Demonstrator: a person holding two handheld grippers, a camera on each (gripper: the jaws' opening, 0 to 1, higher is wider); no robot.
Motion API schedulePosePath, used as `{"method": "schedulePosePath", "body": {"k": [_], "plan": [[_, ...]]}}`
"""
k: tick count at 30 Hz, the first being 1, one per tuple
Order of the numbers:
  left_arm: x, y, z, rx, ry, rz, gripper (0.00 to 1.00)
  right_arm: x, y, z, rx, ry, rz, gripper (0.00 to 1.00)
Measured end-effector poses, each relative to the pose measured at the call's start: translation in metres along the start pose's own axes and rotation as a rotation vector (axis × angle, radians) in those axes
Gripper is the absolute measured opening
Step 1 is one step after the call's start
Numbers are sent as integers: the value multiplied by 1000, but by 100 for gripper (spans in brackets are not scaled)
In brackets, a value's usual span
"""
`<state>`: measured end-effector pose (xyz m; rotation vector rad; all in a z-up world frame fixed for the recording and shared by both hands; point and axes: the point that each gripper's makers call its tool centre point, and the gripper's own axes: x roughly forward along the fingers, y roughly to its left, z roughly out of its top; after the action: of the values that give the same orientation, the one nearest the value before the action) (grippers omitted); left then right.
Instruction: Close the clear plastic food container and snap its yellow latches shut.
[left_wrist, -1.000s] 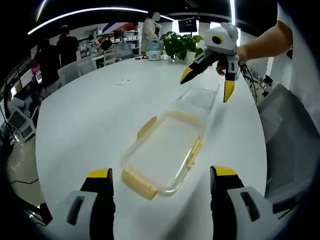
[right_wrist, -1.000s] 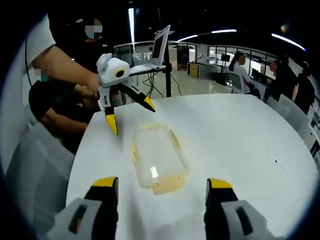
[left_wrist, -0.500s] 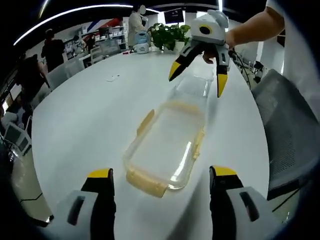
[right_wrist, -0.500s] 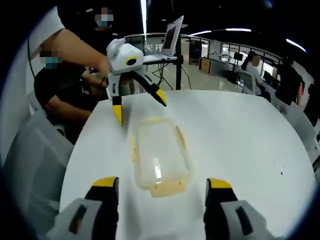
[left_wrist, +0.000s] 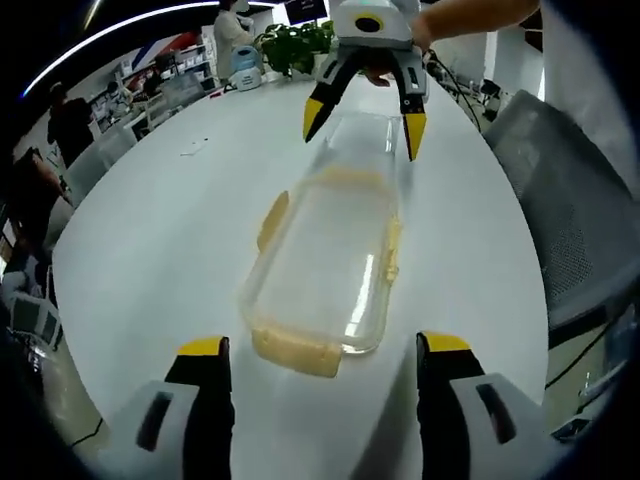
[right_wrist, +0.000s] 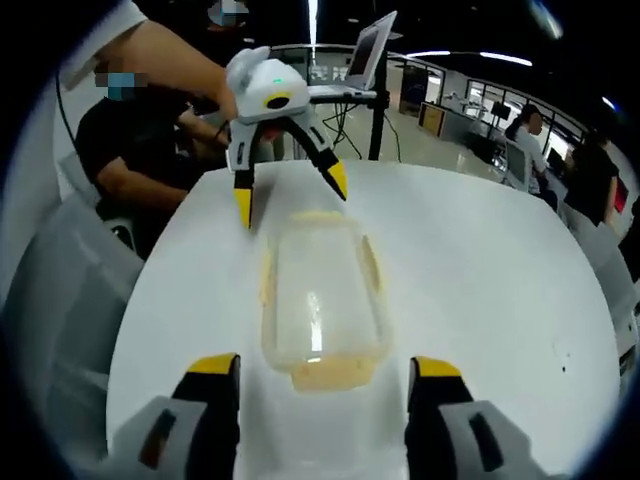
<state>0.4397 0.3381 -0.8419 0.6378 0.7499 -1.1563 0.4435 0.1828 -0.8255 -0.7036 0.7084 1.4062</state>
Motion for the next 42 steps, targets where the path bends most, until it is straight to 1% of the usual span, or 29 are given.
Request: {"method": "schedulePosePath", "body": {"k": [4,8,9,13,16,20,21,23,26,28,29,31,35,37,38,42], "plan": [[1,2,-2,26,20,-9,74,6,0,-3,-14,31,9,66],[3,4,-4,61,37,-18,73,9,0,-2,-8,46,12,67],[4,4,-5,75,50,-24,73,11,0,-5,-25,67,12,66],[4,9,-6,96,62,-31,72,15,1,-8,-37,97,27,66],[5,10,-6,103,66,-35,71,17,0,-7,-31,102,32,66],[7,11,-8,143,89,-48,71,22,1,-9,-27,115,42,66],[7,12,-9,143,92,-49,71,23,1,-10,-36,123,42,65],[9,13,-9,144,94,-52,70,24,1,-13,-18,137,45,65],[10,14,-10,151,100,-54,69,26,2,-14,-18,137,52,65],[10,13,-10,151,99,-66,68,27,0,-16,-28,151,44,64],[10,15,-9,154,98,-59,70,27,0,-15,-29,149,46,63],[9,16,-10,158,101,-62,68,29,1,-14,-28,146,51,63],[9,17,-11,153,107,-68,67,32,0,-18,-32,162,54,63],[9,19,-11,166,107,-64,67,31,1,-17,-33,161,56,63],[9,17,-11,167,109,-69,66,32,1,-16,-31,155,56,63],[9,17,-11,174,109,-80,65,33,1,-19,-41,169,58,62]]}}
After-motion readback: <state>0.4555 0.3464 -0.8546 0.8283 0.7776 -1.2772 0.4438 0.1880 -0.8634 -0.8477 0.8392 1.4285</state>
